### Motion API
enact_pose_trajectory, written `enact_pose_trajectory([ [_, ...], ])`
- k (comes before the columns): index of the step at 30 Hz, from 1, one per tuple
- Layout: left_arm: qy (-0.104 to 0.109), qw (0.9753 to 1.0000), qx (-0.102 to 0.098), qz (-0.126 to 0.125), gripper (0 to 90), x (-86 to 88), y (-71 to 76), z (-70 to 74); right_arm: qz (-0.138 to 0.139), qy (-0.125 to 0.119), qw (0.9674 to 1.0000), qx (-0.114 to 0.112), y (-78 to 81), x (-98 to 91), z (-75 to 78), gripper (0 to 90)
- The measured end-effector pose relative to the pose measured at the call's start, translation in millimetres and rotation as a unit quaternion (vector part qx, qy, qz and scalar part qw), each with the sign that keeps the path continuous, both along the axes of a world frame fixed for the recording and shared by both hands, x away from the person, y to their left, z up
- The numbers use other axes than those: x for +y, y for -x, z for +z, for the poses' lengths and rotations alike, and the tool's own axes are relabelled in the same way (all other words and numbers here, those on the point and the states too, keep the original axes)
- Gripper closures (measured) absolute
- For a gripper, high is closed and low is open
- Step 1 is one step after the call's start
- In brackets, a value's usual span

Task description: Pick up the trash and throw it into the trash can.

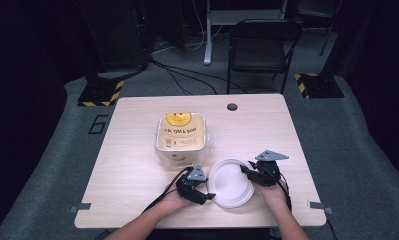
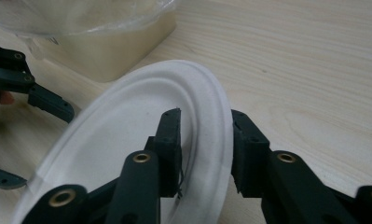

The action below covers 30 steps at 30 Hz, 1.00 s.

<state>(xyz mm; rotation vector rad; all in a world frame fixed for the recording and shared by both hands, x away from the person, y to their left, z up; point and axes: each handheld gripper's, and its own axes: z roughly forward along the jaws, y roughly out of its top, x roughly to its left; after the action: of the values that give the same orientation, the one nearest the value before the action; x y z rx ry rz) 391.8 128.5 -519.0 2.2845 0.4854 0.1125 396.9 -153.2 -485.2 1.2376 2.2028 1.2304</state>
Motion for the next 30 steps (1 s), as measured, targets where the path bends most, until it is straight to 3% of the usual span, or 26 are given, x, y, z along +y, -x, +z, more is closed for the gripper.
enact_pose_trajectory([
  [9,-0.001,1.0,-0.004,-0.004,31.7,2.1,2.6,2.5,0.01,-0.008,0.9997,-0.02,7.9,3.9,14.5,72.0],
  [13,0.004,1.0,-0.005,-0.005,32.2,3.9,3.6,3.7,0.017,-0.034,0.999,-0.021,12.0,3.8,22.8,74.6],
  [21,-0.002,0.9999,-0.007,-0.01,32.1,10.3,6.9,9.7,0.038,-0.044,0.9978,-0.033,20.6,9.5,34.0,77.0],
  [30,-0.011,0.9998,-0.004,-0.018,32.0,27.4,12.7,16.6,0.067,-0.04,0.9968,-0.015,26.4,18.5,39.8,79.0],
])
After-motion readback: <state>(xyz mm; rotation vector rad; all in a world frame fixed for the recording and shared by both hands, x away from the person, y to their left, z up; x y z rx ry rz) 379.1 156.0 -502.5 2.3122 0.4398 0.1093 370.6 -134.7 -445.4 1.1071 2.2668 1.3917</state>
